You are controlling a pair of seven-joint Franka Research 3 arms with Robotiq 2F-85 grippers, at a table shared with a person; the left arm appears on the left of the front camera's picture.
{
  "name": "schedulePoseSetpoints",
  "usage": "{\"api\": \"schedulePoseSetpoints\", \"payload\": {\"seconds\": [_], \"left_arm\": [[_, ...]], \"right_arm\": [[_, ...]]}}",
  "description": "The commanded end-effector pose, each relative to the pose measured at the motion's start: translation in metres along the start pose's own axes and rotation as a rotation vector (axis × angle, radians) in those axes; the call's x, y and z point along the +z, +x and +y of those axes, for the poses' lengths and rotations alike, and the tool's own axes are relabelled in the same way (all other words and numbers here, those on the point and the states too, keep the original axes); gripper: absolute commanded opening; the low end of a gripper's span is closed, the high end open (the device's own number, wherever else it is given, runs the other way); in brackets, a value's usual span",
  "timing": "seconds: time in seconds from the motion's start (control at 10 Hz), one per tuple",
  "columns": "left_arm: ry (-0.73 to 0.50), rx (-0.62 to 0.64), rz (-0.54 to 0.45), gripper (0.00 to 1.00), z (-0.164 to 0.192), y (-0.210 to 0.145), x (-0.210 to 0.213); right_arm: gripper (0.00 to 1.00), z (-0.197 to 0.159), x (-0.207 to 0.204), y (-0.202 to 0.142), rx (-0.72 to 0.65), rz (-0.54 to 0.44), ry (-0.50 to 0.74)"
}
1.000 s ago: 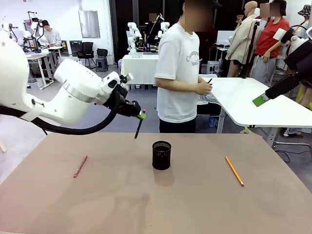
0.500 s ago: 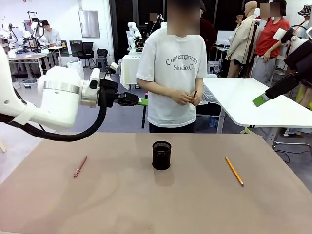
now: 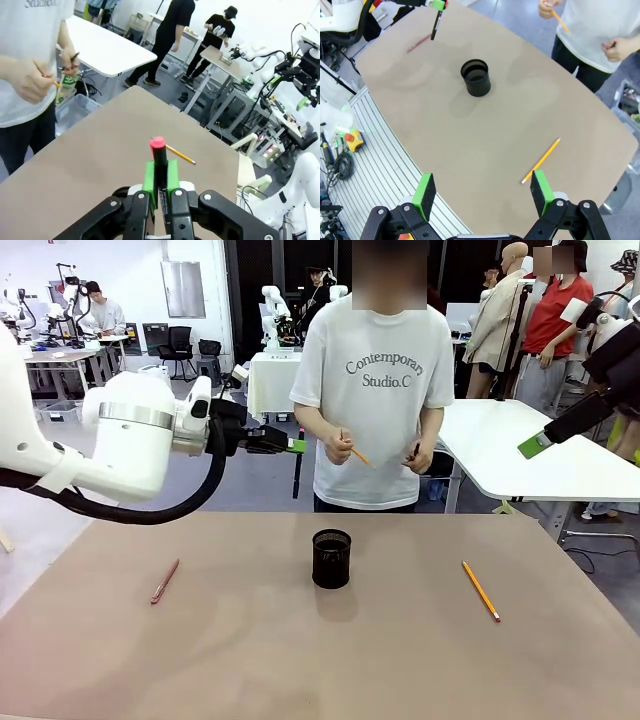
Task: Place the pens into the pen holder.
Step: Pick up a writing instrument from the table and place it into the Pen holder.
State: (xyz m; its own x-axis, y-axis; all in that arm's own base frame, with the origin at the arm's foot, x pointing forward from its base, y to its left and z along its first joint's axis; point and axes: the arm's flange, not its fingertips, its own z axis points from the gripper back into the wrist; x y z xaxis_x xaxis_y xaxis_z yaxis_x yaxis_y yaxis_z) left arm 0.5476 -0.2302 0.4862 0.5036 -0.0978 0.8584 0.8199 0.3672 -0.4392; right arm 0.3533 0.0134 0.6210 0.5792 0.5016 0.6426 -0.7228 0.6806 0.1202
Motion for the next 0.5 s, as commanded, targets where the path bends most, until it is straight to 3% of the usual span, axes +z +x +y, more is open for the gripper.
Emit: {"api": "schedulePoseSetpoints", "payload": {"seconds": [0.0, 0.2, 0.4], "left_arm": [[-0.05, -0.092, -0.067, 0.0, 0.004, 0.003, 0.033], [-0.062, -0.135, -0.144, 0.0, 0.01, -0.005, 0.074], [-0.102, -0.171, -0.136, 0.0, 0.016, -0.004, 0.11]], "right_arm": [[1.0, 0.001, 0.0, 0.001, -0.006, -0.006, 0.01], [1.0, 0.001, 0.0, 0.001, -0.006, -0.006, 0.01], [1.0, 0.001, 0.0, 0.001, -0.006, -0.006, 0.01]]}}
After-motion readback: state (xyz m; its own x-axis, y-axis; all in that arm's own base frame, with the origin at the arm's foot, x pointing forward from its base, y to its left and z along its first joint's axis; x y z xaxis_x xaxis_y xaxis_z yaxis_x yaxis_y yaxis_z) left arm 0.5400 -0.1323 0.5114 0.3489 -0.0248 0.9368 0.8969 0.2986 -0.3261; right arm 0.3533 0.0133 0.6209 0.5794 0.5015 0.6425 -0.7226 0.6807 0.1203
